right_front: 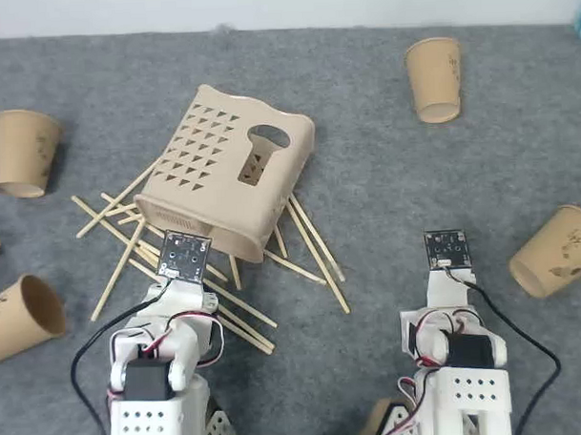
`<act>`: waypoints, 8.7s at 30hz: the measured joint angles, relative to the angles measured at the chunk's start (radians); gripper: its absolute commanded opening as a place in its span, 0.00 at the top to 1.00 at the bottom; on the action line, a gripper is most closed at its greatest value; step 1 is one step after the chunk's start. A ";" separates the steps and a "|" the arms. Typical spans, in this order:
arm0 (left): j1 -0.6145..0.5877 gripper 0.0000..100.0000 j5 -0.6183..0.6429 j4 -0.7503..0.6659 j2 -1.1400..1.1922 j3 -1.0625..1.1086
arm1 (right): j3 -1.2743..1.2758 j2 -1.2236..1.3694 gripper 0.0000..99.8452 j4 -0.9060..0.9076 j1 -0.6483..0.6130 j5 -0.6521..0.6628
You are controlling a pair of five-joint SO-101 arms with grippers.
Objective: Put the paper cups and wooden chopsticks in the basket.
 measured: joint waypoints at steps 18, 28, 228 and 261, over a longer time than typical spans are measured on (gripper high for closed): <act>0.000 0.99 0.000 0.000 0.000 0.000 | 0.000 0.000 0.99 0.000 0.000 0.000; 0.000 0.98 0.000 -0.008 0.000 0.000 | -0.014 -0.043 0.99 0.002 0.055 0.000; 0.324 0.77 0.072 0.083 2.033 -1.884 | -0.888 1.430 0.99 -0.249 0.204 0.015; 0.310 1.00 0.049 -0.232 2.642 -2.302 | -0.888 1.428 0.99 -0.250 0.204 0.061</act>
